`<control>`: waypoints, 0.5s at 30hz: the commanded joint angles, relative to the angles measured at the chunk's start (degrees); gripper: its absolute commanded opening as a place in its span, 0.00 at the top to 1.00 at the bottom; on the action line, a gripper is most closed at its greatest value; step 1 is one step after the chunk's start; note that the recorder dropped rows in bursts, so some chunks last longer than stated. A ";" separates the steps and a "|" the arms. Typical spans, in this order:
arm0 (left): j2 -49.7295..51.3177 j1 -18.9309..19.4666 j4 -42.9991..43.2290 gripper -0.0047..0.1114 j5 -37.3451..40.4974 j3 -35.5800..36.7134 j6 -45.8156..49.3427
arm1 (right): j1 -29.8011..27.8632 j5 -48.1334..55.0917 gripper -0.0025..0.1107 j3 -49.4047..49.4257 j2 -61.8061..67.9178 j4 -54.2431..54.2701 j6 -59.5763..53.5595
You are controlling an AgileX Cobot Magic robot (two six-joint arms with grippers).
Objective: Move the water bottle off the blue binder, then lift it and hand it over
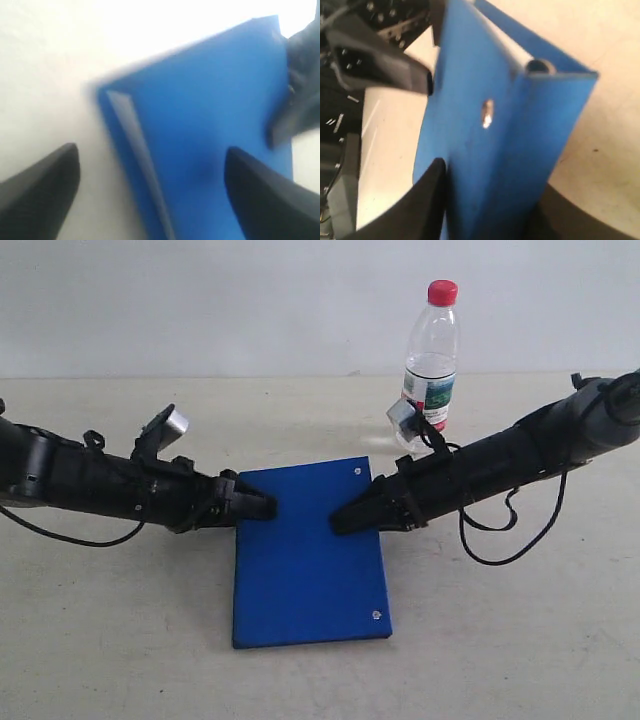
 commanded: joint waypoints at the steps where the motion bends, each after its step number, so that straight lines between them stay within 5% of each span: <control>1: -1.94 3.22 -4.33 0.37 -3.69 -0.29 3.01 | 0.32 -0.05 0.98 -0.07 -0.51 -2.92 -1.13; 8: -13.53 9.82 -4.33 0.89 -3.83 3.21 7.48 | 0.32 -0.05 0.98 -0.07 -7.28 -5.94 -2.52; 15: -23.28 8.92 -4.33 0.92 -12.01 8.62 13.07 | 1.61 -1.80 0.98 1.70 -21.22 -15.31 1.56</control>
